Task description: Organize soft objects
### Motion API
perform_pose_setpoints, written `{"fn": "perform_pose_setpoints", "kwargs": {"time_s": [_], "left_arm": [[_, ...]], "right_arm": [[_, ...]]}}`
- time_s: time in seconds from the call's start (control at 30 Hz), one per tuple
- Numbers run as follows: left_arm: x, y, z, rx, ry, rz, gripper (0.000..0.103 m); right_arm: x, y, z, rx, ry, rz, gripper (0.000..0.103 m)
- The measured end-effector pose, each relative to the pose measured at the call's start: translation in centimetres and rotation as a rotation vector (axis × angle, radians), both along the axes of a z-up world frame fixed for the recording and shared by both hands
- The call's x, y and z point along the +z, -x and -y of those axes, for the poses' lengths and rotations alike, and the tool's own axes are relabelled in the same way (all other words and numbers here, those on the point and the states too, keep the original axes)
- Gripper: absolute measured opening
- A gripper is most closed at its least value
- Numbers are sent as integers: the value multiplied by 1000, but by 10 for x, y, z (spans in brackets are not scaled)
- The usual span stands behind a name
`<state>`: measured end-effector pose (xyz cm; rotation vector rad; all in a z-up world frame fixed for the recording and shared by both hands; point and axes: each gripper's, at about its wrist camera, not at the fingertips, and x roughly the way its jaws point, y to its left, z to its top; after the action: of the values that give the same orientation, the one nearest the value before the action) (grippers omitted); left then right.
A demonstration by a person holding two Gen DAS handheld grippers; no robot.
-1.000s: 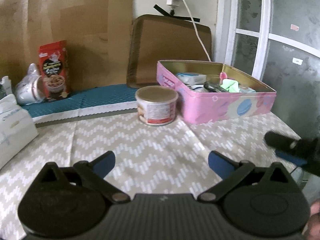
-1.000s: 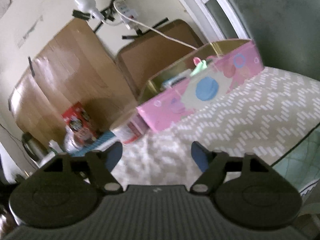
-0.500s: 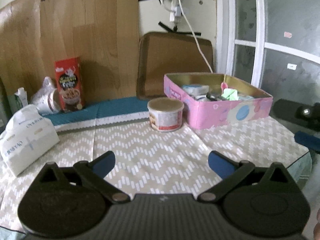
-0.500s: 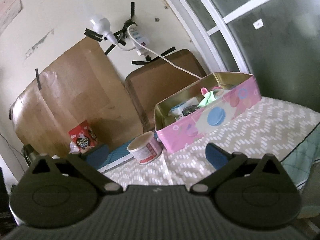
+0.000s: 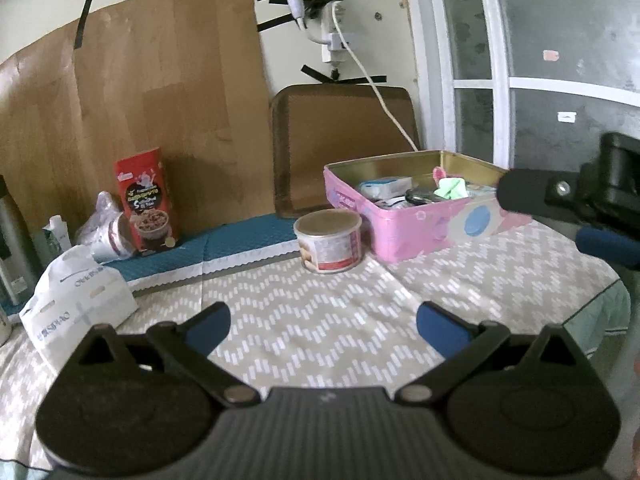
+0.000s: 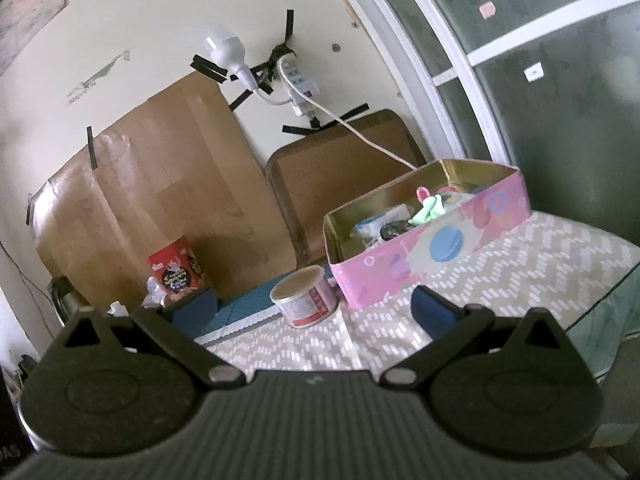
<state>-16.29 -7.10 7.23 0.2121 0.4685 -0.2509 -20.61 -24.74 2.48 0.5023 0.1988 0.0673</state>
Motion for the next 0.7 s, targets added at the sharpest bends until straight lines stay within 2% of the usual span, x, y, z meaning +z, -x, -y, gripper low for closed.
{"fn": "perform_pose_setpoints", "kwargs": {"time_s": [0.33,0.7], "left_arm": [[1,7,2,-10,-10,10,103],[1,9,3,-43,-13,-27,103]], "right_arm": [[-2,2,3,-18,0,5,103],[-4,4,7,-45,-12,7,103]]}}
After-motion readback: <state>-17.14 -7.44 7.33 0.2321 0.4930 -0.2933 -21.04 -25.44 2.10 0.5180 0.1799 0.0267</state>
